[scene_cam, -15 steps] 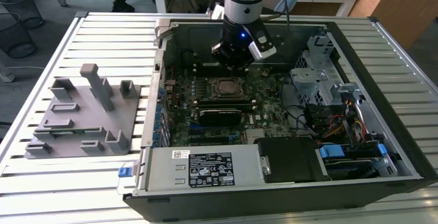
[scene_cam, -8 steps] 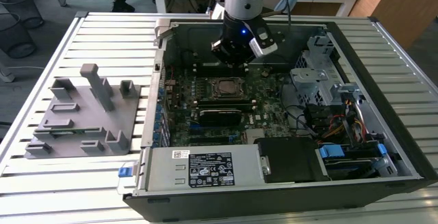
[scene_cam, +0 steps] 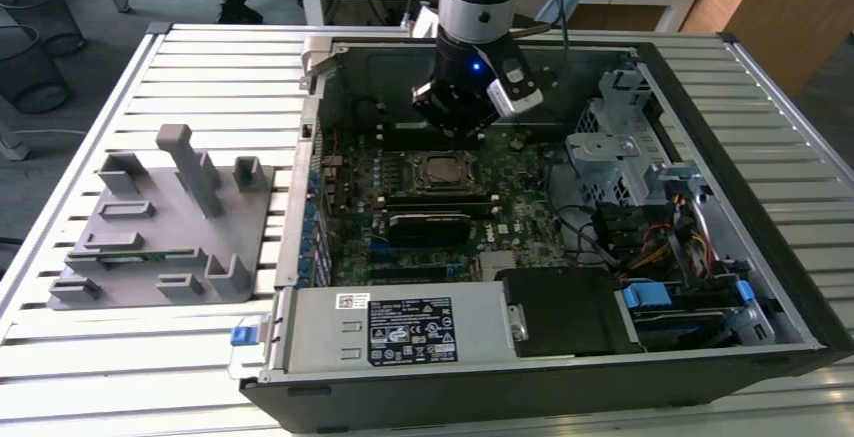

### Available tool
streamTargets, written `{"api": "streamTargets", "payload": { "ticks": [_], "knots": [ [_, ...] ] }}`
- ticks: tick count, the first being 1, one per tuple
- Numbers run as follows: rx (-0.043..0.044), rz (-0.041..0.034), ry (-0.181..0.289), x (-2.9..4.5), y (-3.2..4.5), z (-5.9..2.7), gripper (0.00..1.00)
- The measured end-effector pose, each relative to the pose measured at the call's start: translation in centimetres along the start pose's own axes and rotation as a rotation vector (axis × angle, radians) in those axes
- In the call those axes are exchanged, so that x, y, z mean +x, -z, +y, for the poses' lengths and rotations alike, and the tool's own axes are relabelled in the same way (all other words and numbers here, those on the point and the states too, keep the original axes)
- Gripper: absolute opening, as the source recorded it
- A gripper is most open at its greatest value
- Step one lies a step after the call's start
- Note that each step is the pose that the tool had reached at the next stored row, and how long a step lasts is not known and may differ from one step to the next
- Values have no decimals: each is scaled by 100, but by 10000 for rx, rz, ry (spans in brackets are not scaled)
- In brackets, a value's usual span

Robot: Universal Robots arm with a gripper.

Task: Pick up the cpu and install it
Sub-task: 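Install the second cpu locking lever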

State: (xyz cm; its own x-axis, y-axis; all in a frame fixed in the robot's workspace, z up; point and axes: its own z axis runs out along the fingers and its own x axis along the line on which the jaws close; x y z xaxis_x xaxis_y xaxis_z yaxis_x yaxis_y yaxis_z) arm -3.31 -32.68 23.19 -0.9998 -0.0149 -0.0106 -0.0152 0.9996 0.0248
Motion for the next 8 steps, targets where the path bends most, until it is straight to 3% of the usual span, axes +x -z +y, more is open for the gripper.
{"api": "streamTargets", "payload": {
  "ticks": [8],
  "knots": [
    [1, 0, 0, 2, 3, -120, 11]
  ]
}}
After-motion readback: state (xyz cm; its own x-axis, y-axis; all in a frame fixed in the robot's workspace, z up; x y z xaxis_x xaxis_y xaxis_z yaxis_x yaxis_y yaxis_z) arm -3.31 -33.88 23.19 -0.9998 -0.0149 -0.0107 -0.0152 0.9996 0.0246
